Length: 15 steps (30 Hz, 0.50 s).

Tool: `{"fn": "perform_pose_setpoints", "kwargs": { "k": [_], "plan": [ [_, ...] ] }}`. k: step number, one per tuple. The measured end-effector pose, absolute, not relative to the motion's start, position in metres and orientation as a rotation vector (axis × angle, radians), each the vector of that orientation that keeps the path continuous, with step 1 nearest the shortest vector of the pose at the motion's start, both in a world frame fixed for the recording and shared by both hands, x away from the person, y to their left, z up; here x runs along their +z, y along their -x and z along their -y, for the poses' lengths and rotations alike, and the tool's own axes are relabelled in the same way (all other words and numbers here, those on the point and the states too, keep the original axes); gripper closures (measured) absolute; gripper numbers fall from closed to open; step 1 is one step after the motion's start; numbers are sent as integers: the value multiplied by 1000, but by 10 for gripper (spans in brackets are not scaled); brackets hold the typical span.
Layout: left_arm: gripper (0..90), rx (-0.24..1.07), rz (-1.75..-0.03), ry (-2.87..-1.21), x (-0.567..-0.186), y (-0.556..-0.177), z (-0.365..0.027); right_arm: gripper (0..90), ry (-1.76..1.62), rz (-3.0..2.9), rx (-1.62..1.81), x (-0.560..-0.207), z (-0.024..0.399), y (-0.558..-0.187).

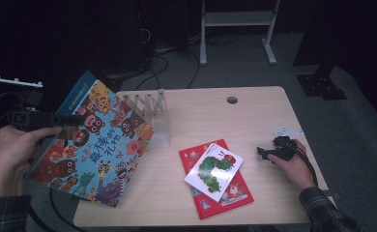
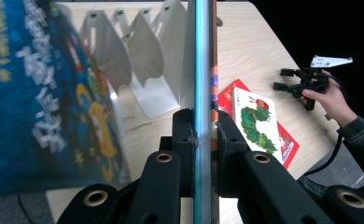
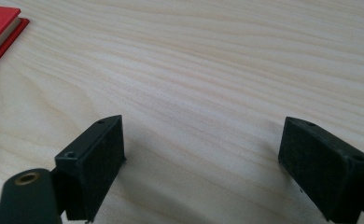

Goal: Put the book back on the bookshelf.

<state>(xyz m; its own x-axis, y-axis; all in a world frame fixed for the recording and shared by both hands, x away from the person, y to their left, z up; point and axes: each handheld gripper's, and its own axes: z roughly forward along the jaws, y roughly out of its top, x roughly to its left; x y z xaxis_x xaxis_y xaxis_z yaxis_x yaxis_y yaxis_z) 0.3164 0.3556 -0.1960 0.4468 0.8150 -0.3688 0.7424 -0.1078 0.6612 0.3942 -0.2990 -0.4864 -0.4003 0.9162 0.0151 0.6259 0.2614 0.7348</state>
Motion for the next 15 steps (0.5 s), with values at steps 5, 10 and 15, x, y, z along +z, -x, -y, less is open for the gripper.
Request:
{"fn": "perform_pose_setpoints", "kwargs": {
  "k": [5, 10, 15],
  "plan": [
    [809, 133, -1356, -1844, -199, -313, -371, 130, -1400, -2122, 942, -486, 299, -394],
    [809, 149, -1408, -1827, -203, -315, -381, 129, -1400, -2121, 942, -486, 299, -395],
    [809, 168, -1452, -1824, -206, -319, -387, 129, -1403, -2120, 942, -486, 299, -395]
  ]
}}
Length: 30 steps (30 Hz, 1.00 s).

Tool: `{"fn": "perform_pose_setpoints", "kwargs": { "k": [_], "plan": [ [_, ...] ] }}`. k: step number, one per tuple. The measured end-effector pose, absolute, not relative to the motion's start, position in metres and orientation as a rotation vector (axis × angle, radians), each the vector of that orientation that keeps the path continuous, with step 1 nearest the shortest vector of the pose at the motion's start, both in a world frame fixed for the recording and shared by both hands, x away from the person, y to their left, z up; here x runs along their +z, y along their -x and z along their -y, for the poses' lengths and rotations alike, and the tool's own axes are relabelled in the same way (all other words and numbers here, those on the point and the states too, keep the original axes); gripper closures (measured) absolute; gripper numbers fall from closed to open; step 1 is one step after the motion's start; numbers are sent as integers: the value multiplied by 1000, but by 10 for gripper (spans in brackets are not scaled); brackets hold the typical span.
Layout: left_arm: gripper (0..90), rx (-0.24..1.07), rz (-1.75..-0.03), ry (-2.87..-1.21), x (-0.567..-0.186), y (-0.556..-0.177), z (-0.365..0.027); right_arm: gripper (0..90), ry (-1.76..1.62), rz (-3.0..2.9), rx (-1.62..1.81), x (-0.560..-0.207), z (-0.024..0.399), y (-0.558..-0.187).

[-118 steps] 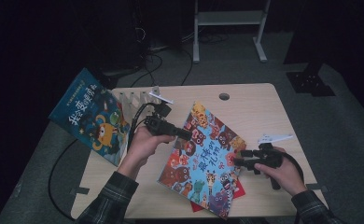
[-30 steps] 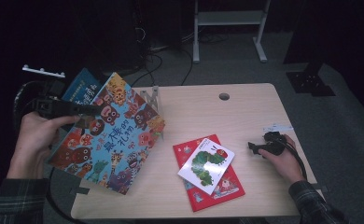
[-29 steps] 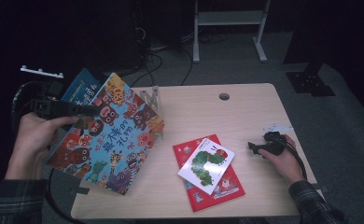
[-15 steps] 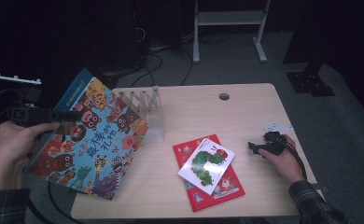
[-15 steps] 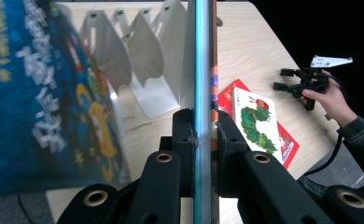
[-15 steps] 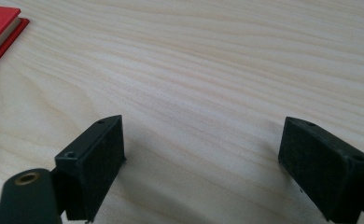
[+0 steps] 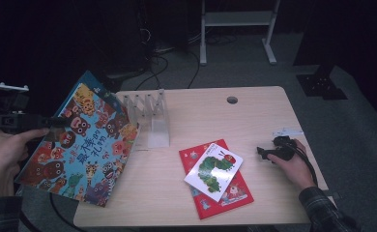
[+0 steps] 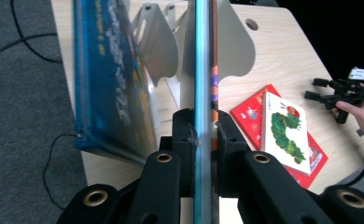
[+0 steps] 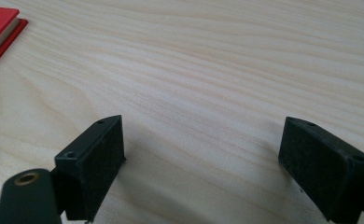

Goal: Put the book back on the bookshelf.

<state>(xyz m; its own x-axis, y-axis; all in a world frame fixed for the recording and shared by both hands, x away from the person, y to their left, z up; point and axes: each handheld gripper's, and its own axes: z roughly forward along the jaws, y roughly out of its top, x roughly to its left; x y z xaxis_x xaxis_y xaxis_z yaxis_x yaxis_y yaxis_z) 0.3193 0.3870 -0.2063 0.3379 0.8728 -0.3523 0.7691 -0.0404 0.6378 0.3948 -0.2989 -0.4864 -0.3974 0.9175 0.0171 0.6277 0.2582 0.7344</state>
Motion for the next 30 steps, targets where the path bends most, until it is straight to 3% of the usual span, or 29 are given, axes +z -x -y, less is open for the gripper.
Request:
{"fn": "perform_pose_setpoints", "kwargs": {
  "k": [19, 30],
  "plan": [
    [809, 228, -1541, -1803, -199, -340, -390, 129, -1404, -2120, 942, -486, 299, -395],
    [808, 260, -1603, -1792, -201, -375, -374, 129, -1405, -2118, 941, -486, 299, -395]
  ]
}}
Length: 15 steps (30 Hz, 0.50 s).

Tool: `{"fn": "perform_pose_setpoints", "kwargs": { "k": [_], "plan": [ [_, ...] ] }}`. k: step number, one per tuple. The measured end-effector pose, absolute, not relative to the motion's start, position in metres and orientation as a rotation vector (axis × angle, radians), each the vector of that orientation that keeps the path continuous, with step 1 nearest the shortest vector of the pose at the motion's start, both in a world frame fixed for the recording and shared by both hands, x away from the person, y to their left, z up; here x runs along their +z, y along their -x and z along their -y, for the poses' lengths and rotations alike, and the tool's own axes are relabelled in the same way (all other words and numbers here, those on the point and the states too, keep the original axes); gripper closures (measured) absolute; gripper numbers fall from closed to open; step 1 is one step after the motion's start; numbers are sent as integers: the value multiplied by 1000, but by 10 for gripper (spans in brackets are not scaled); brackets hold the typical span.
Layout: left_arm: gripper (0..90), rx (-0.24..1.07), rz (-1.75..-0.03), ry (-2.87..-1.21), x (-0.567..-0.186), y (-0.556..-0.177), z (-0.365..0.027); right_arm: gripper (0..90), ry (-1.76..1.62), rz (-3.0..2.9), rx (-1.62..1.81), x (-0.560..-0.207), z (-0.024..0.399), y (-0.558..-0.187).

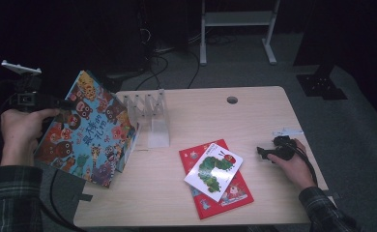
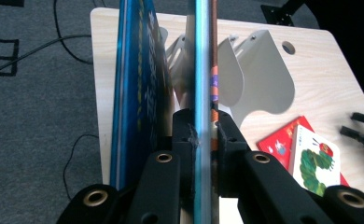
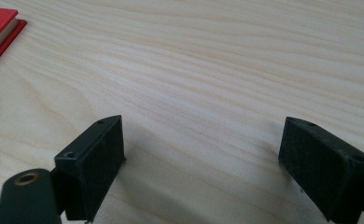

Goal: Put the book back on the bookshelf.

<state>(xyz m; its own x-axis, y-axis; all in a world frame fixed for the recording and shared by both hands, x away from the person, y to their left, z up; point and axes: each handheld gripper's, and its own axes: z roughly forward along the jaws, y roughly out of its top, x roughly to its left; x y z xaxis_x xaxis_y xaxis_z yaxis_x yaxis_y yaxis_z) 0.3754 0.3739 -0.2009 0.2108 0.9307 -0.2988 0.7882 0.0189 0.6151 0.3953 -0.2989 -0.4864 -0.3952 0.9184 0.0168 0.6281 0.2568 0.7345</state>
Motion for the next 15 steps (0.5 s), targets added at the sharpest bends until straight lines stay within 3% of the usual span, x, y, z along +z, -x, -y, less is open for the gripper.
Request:
{"fn": "perform_pose_setpoints", "kwargs": {
  "k": [15],
  "plan": [
    [808, 282, -1690, -1795, -218, -413, -351, 128, -1405, -2118, 941, -486, 299, -395]
  ]
}}
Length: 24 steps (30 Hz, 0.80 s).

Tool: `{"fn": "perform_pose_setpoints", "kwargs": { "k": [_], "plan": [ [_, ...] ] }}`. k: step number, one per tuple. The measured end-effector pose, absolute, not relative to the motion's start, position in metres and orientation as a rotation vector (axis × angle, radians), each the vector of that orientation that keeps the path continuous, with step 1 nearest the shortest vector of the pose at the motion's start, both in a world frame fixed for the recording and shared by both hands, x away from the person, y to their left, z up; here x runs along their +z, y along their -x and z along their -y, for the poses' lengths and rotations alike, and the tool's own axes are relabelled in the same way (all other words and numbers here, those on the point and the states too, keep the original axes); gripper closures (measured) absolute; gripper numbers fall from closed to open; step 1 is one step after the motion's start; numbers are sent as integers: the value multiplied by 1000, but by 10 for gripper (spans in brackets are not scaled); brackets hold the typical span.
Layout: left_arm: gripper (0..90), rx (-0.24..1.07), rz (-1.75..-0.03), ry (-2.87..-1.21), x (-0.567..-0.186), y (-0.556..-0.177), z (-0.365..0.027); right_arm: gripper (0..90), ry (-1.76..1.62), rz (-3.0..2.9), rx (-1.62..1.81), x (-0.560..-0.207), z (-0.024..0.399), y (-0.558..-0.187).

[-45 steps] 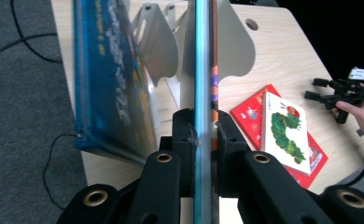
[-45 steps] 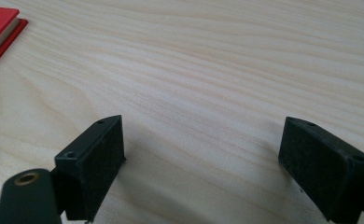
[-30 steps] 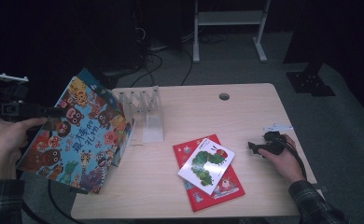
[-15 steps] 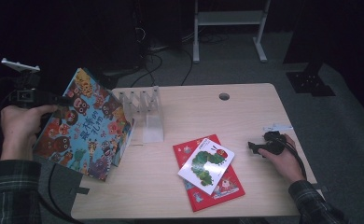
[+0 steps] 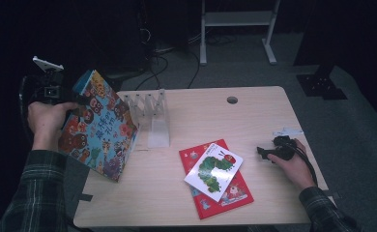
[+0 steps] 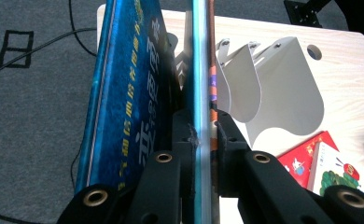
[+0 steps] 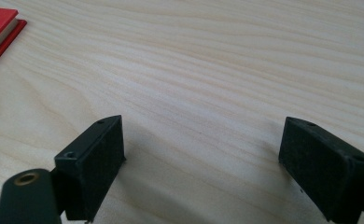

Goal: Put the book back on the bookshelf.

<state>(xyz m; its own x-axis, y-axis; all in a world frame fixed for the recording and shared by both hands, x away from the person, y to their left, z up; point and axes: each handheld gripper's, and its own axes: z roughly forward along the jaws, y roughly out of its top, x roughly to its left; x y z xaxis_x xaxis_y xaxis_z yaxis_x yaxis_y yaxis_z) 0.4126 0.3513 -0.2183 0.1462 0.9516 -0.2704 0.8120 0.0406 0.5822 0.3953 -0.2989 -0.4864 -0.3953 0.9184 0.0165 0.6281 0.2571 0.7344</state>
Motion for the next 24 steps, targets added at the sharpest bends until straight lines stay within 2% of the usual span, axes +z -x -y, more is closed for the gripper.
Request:
{"fn": "perform_pose_setpoints", "kwargs": {
  "k": [24],
  "plan": [
    [800, 345, -1717, -1895, -229, -432, -324, 129, -1405, -2118, 941, -486, 299, -395]
  ]
}}
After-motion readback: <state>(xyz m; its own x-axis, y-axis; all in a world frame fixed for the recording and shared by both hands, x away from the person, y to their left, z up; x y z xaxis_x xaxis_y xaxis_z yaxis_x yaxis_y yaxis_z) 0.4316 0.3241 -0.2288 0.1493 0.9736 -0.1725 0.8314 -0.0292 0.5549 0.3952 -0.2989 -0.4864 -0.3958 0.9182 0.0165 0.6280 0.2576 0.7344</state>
